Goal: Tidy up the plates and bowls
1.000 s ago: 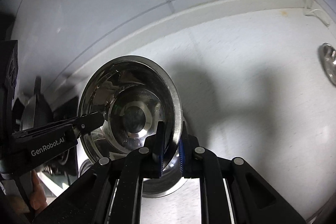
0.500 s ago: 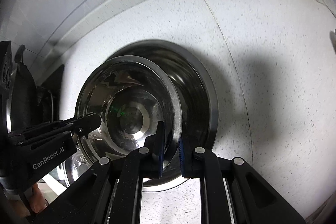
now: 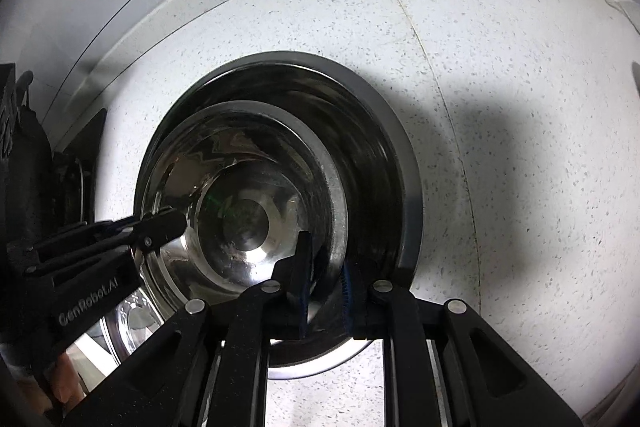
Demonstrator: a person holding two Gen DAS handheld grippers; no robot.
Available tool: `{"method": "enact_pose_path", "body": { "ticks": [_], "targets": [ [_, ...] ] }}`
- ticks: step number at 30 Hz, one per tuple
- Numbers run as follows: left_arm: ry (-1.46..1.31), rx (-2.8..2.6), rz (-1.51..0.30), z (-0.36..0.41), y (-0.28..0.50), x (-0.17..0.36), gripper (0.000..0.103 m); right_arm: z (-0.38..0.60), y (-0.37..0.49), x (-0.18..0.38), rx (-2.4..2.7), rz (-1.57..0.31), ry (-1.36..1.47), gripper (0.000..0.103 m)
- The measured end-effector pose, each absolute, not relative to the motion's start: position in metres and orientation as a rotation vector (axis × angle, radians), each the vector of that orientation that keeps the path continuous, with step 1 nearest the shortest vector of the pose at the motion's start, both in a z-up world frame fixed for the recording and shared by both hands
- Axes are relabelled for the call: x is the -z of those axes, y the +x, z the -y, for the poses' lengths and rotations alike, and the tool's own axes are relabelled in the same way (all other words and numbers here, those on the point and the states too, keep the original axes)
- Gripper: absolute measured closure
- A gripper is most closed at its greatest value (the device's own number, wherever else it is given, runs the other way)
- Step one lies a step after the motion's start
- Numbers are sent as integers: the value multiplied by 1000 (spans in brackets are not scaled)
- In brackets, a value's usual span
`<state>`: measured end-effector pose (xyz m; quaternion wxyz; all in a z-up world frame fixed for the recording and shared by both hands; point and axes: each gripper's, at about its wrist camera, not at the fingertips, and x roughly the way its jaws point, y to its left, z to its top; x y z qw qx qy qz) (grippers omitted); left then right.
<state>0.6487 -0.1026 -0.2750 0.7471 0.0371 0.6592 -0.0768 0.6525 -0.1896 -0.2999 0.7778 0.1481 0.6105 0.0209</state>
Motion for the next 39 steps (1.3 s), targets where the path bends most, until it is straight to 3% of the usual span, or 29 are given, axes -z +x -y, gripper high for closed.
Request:
{"method": "enact_pose_path", "body": {
  "ticks": [1, 3, 5, 8, 12, 15, 24, 32, 39],
  "targets": [
    [82, 168, -1419, 102, 648, 269, 90, 188, 652, 295, -50, -1307, 309, 84],
    [120, 156, -1364, 104, 645, 253, 90, 189, 650, 281, -54, -1277, 298, 61],
    [155, 166, -1309, 112, 644, 235, 90, 193, 646, 263, -58, -1227, 278, 53],
    [182, 210, -1253, 131, 643, 208, 87, 208, 636, 231, -33, -1149, 228, 50],
    [256, 307, -1156, 183, 640, 176, 74, 263, 612, 194, 71, -1049, 196, 43],
    [307, 387, -1125, 233, 641, 165, 70, 318, 589, 176, 191, -1002, 186, 42],
    [439, 579, -1139, 425, 647, 179, 69, 482, 542, 168, 532, -979, 245, 42],
    [528, 634, -1176, 581, 645, 225, 69, 586, 549, 197, 616, -1027, 252, 42],
    [595, 582, -1222, 638, 663, 274, 69, 636, 574, 241, 592, -1072, 368, 42]
  ]
}}
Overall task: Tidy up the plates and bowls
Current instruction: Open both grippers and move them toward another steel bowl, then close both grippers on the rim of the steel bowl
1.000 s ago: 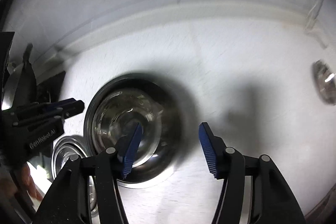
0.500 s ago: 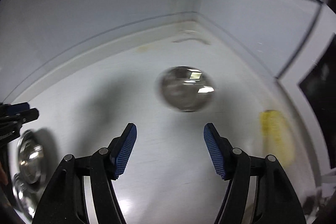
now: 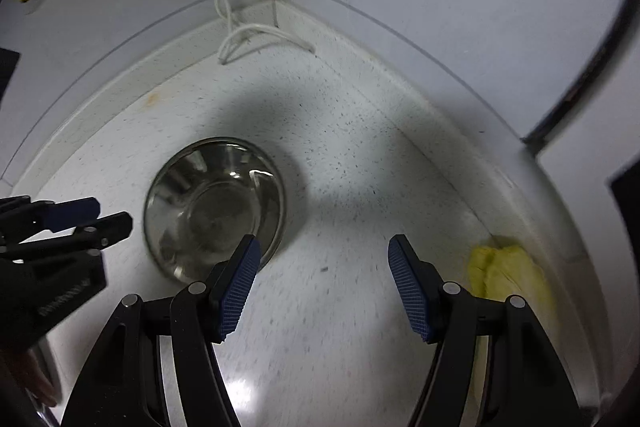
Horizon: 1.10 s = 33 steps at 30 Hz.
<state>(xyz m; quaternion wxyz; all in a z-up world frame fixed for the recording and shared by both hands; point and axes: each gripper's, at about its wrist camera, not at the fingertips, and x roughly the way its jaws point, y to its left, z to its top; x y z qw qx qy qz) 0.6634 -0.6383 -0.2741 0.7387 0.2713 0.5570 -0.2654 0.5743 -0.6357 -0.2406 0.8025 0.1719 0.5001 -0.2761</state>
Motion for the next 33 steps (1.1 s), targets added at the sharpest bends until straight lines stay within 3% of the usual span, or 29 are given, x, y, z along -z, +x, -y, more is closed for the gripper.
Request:
{"method": "enact_pose_path", "body": {
  "ticks": [11, 13, 15, 18, 25, 29, 33],
  "targets": [
    [624, 553, -1257, 661, 681, 318, 70, 654, 608, 291, 542, -1140, 396, 44],
    [620, 566, -1244, 664, 679, 318, 77, 653, 611, 296, 532, -1148, 398, 51],
    [592, 571, -1241, 660, 678, 313, 80, 651, 612, 297, 502, -1142, 427, 74],
    [570, 571, -1253, 656, 678, 309, 83, 648, 612, 294, 468, -1126, 493, 90],
    [609, 574, -1201, 644, 661, 292, 89, 632, 608, 287, 471, -1152, 452, 94],
    [602, 583, -1195, 632, 658, 280, 91, 627, 607, 286, 473, -1153, 453, 103],
    [577, 581, -1206, 621, 658, 274, 92, 621, 604, 283, 453, -1153, 467, 103]
  ]
}}
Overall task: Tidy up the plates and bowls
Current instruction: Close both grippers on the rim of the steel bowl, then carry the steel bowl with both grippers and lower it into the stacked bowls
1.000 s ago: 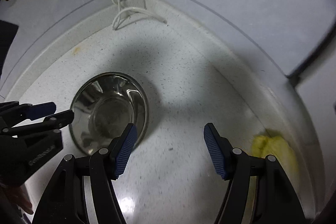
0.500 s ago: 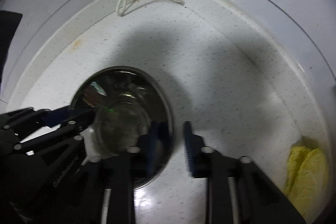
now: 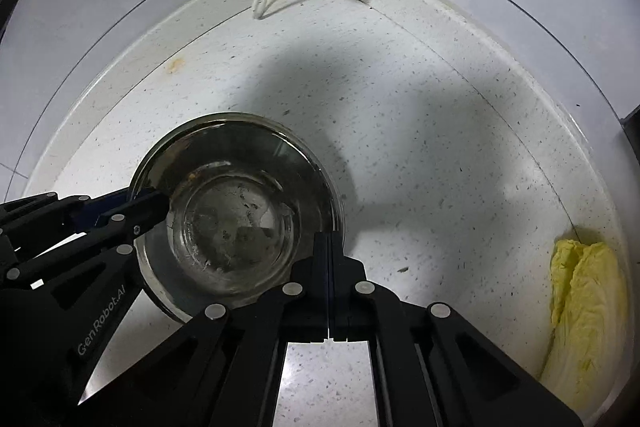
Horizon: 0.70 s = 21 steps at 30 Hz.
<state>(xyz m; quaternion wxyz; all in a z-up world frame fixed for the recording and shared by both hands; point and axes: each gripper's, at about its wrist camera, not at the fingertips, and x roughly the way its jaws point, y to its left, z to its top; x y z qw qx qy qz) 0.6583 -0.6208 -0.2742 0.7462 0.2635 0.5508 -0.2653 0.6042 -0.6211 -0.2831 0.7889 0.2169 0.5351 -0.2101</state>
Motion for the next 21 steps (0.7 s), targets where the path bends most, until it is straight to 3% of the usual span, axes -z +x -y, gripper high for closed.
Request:
{"method": "enact_pose_path", "body": {
  "ticks": [7, 9, 10, 12, 18, 20, 21],
  "targets": [
    [511, 557, -1260, 610, 662, 278, 91, 621, 599, 285, 456, -1145, 484, 103],
    [519, 549, -1254, 612, 662, 281, 91, 627, 593, 284, 464, -1133, 518, 98],
    [524, 545, -1252, 612, 661, 280, 90, 630, 591, 284, 464, -1132, 528, 91],
    [523, 536, -1255, 612, 661, 281, 90, 638, 590, 287, 469, -1137, 547, 50],
    [522, 515, -1279, 616, 668, 290, 88, 644, 593, 301, 451, -1159, 584, 51],
    [510, 518, -1294, 616, 669, 292, 88, 646, 597, 307, 446, -1159, 612, 59],
    [506, 521, -1296, 616, 669, 292, 88, 646, 597, 307, 443, -1147, 618, 76]
  ]
}}
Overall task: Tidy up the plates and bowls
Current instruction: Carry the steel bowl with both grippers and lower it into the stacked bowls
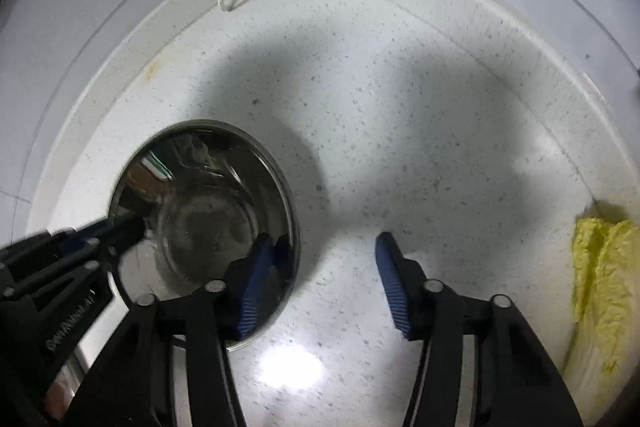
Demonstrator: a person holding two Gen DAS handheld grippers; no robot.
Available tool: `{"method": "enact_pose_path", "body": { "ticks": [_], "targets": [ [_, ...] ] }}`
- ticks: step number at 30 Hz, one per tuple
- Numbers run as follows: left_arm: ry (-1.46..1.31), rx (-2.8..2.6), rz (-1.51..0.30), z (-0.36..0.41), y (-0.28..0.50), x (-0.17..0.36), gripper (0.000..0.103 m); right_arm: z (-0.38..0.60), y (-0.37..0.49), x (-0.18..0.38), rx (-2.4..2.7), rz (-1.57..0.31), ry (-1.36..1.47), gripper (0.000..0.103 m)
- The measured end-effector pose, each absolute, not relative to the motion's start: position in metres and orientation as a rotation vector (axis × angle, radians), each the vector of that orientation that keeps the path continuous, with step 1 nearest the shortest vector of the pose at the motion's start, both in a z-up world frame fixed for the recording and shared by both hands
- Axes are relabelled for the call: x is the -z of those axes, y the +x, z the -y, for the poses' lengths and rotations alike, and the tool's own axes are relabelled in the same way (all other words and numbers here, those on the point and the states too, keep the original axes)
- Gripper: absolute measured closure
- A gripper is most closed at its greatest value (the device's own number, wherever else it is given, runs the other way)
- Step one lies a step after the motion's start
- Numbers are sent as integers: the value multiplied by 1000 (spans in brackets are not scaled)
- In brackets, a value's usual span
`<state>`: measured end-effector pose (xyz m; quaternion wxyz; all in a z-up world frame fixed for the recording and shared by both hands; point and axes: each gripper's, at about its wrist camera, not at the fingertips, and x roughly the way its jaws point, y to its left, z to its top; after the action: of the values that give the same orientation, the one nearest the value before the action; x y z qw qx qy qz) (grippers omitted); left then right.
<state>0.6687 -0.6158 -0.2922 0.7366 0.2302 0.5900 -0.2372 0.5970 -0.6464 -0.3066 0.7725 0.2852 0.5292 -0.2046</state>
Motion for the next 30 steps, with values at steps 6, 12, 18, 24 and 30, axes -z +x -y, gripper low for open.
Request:
{"method": "enact_pose_path", "body": {
  "ticks": [6, 12, 18, 24, 30],
  "targets": [
    [506, 515, -1301, 609, 667, 292, 89, 635, 604, 303, 398, -1143, 657, 91],
    [500, 514, -1280, 593, 662, 275, 88, 617, 604, 290, 400, -1147, 597, 91],
    [472, 496, -1220, 551, 655, 233, 87, 584, 604, 251, 397, -1112, 533, 91],
    [405, 430, -1193, 460, 650, 197, 87, 506, 610, 210, 350, -1090, 440, 91],
    [311, 316, -1178, 326, 645, 168, 86, 391, 623, 182, 251, -1082, 333, 91]
  ]
}}
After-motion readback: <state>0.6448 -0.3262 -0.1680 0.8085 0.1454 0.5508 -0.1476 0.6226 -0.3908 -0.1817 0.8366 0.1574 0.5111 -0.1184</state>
